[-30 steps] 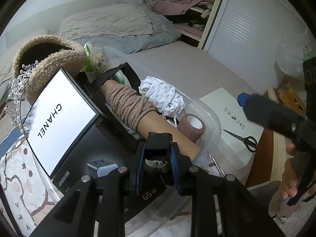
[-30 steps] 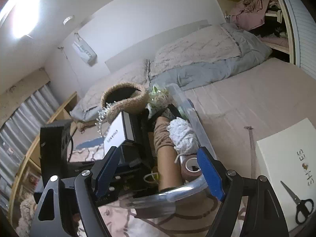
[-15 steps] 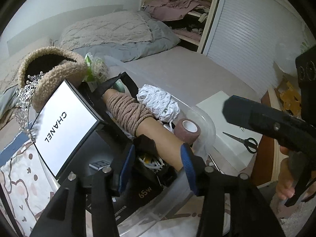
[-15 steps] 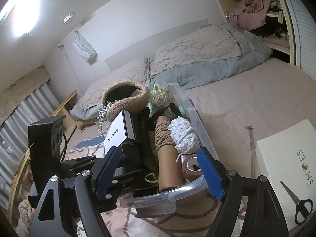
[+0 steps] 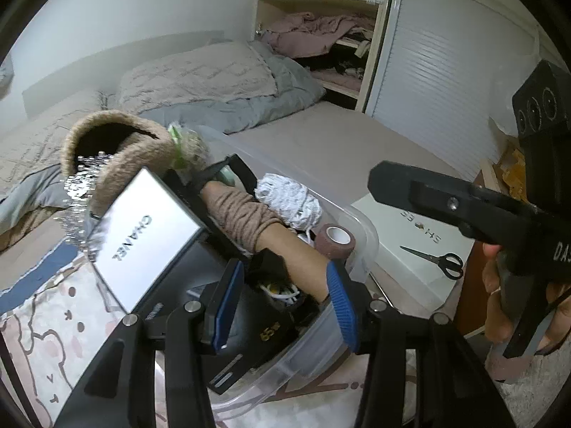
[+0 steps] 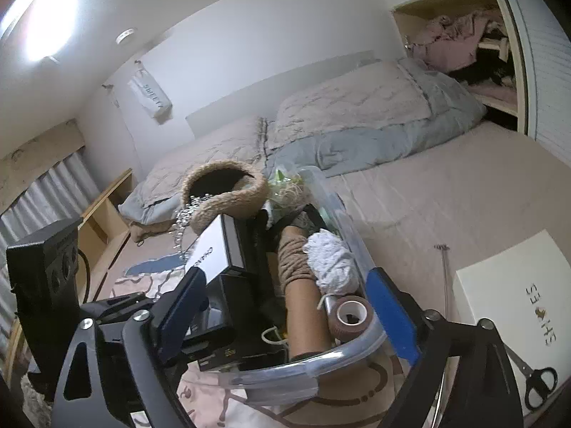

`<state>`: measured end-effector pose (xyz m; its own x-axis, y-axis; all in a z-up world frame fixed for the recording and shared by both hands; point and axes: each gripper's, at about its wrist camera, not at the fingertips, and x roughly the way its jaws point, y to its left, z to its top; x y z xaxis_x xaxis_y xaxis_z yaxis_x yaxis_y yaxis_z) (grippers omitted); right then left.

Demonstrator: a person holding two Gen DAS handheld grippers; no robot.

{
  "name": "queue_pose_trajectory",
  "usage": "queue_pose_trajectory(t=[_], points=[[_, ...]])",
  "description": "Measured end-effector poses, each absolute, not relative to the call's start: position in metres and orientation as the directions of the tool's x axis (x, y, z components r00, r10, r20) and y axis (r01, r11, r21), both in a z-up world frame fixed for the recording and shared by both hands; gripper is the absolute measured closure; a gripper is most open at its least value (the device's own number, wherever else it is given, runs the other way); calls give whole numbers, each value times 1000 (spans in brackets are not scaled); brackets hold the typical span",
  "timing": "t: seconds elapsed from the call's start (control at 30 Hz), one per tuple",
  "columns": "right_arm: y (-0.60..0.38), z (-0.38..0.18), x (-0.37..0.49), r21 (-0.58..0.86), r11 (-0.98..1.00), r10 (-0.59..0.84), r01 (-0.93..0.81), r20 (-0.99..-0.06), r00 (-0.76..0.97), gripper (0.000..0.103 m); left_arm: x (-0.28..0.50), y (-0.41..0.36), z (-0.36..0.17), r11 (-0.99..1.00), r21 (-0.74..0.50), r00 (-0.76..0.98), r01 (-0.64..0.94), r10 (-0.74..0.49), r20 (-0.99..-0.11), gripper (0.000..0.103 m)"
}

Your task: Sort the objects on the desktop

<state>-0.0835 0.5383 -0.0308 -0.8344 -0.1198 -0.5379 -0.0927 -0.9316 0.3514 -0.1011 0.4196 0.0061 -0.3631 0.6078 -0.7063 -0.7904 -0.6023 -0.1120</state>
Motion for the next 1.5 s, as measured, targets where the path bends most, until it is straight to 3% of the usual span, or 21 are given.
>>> queue_pose_trajectory(t=[0.1, 0.2, 0.3, 0.5, 0.57, 0.77, 1.5], points=[[529, -26, -81, 310, -946, -86, -99, -531, -843, 6, -101, 409, 13, -618, -107, -392, -779, 612, -687, 40], [521, -21, -78, 277, -956, -61, -101, -521, -852, 0, -100, 396, 21, -633, -97, -421, -768, 613, -668, 38], [514, -18, -74, 258, -961, -45, -103, -508, -860, 0, -101, 385, 27, -649, -96, -445, -755, 614, -652, 28], [502, -9, -68, 245, -965, -38, -93, -481, -876, 0, -102, 361, 36, -681, -86, -494, -727, 606, -624, 24], [497, -6, -66, 240, -967, -37, -89, -474, -880, 0, -102, 351, 39, -697, -86, -515, -712, 601, -611, 15], [480, -4, -60, 214, -974, -37, -73, -469, -883, 0, -96, 319, 49, -744, -70, -593, -664, 581, -557, 1], [405, -9, -24, 96, -995, -51, 10, -432, -900, 0, -66, 224, 48, -834, -62, -714, -548, 506, -484, 0]])
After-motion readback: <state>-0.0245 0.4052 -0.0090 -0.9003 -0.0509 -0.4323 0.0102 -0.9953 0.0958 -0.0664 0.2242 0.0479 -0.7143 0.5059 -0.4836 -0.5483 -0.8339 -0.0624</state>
